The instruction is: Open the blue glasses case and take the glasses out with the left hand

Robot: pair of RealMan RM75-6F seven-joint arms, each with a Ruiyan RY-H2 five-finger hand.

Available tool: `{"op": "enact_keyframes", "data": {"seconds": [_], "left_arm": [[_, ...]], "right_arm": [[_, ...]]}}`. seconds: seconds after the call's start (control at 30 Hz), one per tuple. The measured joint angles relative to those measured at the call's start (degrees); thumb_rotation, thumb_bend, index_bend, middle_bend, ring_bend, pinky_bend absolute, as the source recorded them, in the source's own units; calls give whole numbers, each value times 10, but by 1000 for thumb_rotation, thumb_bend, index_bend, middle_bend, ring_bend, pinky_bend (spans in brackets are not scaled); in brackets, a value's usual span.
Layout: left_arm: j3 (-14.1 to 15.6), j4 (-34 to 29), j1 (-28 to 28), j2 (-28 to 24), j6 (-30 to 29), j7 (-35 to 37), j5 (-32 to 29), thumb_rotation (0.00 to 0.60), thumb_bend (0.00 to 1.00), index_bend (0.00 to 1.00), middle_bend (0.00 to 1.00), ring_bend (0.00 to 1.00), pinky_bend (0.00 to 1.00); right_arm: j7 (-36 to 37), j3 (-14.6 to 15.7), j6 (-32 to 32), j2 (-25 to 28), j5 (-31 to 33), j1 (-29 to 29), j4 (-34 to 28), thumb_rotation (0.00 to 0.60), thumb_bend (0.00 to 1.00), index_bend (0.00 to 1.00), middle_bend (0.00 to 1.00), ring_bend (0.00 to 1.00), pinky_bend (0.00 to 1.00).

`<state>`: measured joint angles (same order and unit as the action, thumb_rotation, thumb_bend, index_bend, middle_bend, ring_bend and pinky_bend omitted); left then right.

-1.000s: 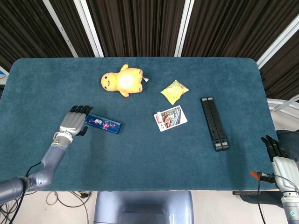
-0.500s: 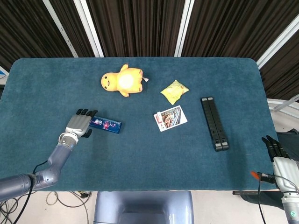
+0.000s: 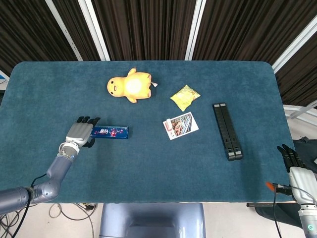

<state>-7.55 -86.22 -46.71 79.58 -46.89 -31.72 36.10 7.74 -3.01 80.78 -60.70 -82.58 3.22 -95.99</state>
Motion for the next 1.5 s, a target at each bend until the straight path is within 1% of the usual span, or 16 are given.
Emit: {"op": "enact_keyframes", "data": {"seconds": [0.13,0.27,0.47,0.73,1.23,1.5], "left_arm": [[-2,3,2,13,-18,10,16,600,380,0,130,0,7],[-1,8,-3,25,-22,11,21,600,379,0,140,0,8],[3,18,-11,35,-23,6,15,600,431,0,184,0,9],[6,21,-16,37,-23,9,12,600,456,0,207,0,9],[9,24,-19,40,-21,21,11,600,463,0,245,0,10],[9,25,-19,43,-23,29,16,600,487,0,276,0,16]], "right_arm": [[0,0,0,0,0,0,0,600,142,0,0,0,200],[1,0,-1,1,1,0,-1,600,143,0,0,0,199],[2,-1,-1,1,1,0,-1,600,142,0,0,0,200],[1,0,-2,1,2,0,-2,600,143,0,0,0,200],[0,0,-2,1,2,0,-3,600,146,0,0,0,200],[0,-1,-2,1,3,0,-3,600,147,0,0,0,200]]}}
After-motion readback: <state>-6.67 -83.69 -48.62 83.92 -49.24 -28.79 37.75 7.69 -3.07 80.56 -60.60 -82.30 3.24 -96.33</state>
